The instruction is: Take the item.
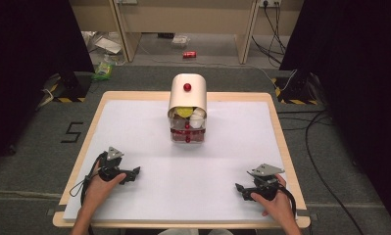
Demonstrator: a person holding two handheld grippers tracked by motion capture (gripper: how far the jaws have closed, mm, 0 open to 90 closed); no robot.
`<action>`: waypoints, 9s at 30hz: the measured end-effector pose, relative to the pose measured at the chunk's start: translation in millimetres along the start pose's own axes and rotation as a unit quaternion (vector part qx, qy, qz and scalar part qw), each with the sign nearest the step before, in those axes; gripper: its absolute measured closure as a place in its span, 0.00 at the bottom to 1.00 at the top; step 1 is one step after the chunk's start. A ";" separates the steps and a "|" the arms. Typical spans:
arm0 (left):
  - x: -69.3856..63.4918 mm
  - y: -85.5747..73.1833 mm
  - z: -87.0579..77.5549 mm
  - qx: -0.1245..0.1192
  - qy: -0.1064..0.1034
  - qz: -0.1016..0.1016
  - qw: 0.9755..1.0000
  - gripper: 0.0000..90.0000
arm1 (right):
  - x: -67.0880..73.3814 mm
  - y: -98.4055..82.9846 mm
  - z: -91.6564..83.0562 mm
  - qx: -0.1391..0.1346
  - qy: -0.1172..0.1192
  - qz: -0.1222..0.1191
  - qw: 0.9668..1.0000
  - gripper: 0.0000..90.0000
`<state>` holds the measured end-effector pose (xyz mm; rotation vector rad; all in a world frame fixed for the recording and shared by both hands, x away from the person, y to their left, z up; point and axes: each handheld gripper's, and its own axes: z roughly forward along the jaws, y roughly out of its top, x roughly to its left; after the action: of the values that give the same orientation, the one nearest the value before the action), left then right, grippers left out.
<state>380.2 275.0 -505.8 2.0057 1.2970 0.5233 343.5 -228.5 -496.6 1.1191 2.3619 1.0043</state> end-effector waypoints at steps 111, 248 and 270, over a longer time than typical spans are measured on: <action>-0.2 -0.1 0.2 -0.001 0.000 -0.001 1.000 0.00 | 61.2 218.4 49.3 -0.126 0.048 -0.125 0.983 0.23; -0.5 -0.2 0.1 -0.001 0.001 -0.001 1.000 0.00 | 90.0 211.9 37.2 -0.104 0.056 -0.140 0.983 0.32; -0.4 -0.2 0.0 -0.001 0.001 0.000 1.000 0.00 | 88.9 220.2 51.9 -0.103 0.063 -0.121 0.985 0.43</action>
<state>380.0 274.7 -506.0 2.0029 1.2975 0.5261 434.2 -39.2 -374.0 0.6939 2.3530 1.2265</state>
